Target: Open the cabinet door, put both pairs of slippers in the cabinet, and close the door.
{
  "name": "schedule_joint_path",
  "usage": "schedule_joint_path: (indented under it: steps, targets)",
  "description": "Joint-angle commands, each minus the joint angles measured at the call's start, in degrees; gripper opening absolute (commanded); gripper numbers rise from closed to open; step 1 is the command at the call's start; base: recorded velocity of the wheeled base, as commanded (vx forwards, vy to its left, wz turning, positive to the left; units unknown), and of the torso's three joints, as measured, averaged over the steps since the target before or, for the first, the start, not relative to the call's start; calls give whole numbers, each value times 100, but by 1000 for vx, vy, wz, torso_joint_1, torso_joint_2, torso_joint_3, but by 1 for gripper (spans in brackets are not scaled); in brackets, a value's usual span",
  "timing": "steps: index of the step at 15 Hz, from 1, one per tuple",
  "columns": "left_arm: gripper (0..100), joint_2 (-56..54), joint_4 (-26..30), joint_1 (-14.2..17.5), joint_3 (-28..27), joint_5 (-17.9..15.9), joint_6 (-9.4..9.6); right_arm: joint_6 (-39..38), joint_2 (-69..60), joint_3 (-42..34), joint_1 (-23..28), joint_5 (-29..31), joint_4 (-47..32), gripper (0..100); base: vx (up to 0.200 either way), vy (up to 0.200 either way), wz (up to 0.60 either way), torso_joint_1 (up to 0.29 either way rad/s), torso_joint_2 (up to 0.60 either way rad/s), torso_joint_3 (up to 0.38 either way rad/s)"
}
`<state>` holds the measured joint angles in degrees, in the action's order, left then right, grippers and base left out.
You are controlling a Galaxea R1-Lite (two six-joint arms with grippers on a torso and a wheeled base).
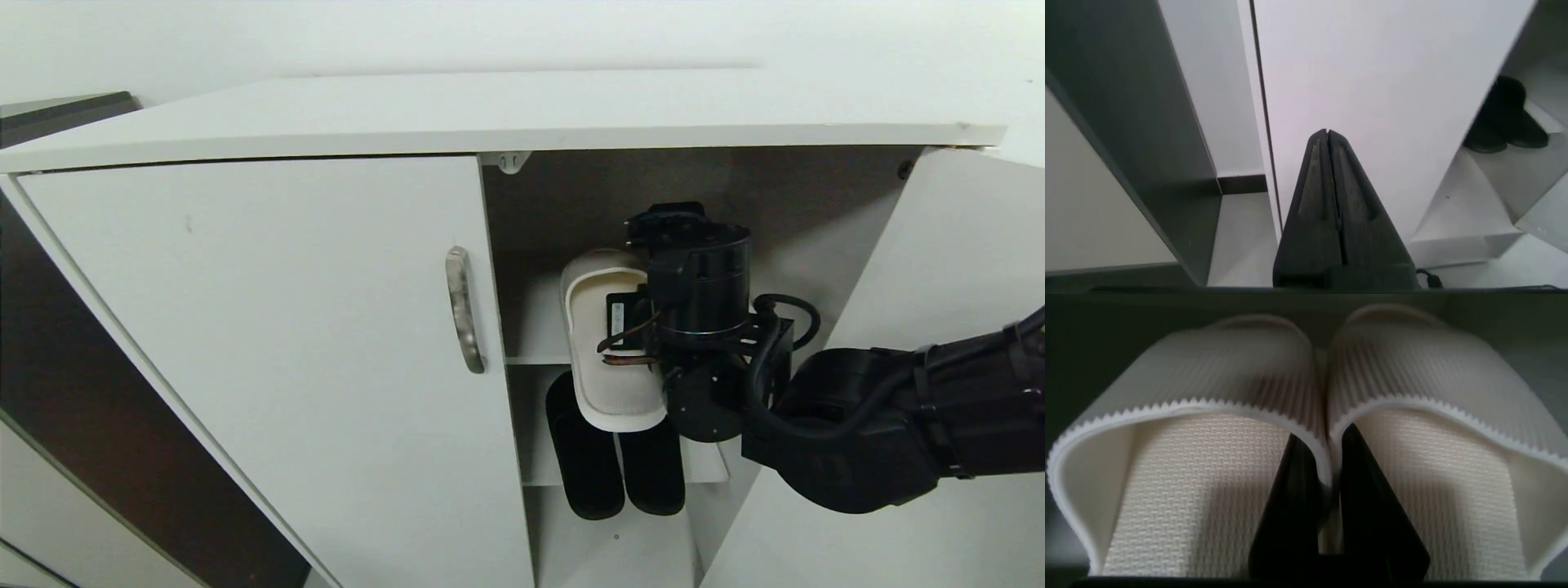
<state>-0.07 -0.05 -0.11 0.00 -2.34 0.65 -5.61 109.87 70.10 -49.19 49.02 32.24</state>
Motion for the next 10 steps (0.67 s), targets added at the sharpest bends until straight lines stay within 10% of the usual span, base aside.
schedule_joint_path:
  steps: [1, 10]
  targets:
    - [0, 7, -4, 2, 0, 6, -3, -2, 34, -13, -3, -41, 1, 0, 0, 0, 0, 0, 0, 0]
    - [0, 7, -4, 2, 0, 6, -12, -2, 641, 1322, 410, -296, -755, 0, 0, 0, 0, 0, 0, 0]
